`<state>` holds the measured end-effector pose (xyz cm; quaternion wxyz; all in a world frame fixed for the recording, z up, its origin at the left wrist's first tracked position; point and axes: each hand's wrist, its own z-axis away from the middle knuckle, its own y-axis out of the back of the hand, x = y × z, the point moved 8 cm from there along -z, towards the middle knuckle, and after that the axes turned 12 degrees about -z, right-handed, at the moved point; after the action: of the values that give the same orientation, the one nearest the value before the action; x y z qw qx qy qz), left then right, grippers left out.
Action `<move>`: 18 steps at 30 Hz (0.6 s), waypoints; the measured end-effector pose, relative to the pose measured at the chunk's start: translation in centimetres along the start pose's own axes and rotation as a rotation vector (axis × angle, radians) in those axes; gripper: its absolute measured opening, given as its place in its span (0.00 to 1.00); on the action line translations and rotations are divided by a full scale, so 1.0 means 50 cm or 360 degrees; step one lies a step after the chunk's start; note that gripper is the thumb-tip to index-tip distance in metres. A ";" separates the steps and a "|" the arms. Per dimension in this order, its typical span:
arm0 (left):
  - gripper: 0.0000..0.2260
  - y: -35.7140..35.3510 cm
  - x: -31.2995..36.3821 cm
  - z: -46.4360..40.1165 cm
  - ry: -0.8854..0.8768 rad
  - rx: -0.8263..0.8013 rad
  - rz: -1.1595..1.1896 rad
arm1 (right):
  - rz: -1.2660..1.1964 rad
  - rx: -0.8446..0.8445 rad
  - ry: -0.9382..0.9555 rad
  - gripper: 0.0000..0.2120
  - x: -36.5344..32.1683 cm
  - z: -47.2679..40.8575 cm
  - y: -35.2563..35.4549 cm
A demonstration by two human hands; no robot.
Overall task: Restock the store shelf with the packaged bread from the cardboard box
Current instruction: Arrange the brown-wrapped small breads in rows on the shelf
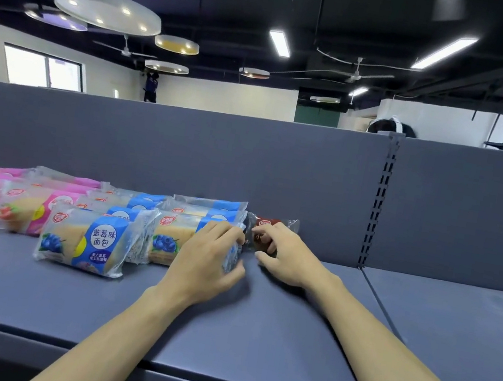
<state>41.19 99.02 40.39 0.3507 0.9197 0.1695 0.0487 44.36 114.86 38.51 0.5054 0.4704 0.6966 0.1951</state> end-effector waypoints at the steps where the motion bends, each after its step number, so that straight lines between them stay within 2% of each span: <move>1: 0.11 0.002 0.000 -0.001 -0.0009 0.0001 -0.0014 | -0.0030 0.0041 -0.0007 0.20 -0.008 0.003 0.010; 4: 0.11 0.011 0.006 0.003 -0.0028 -0.0014 -0.0080 | -0.0035 0.0071 -0.0041 0.19 -0.025 0.025 0.033; 11: 0.13 0.022 0.026 0.010 -0.0055 -0.0172 -0.0269 | 0.0397 -0.0331 -0.0200 0.25 -0.060 0.127 0.099; 15: 0.17 0.037 0.033 0.024 -0.0088 -0.0329 -0.0339 | 0.0374 -0.0309 -0.0170 0.22 -0.085 0.143 0.143; 18: 0.16 0.074 0.024 0.039 -0.0070 -0.0362 -0.0404 | 0.0319 -0.0277 -0.0135 0.26 -0.110 0.133 0.128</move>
<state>43.74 95.61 41.34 0.4595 0.8461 0.2700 0.0026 53.45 111.87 43.42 0.5513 0.4999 0.6044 0.2843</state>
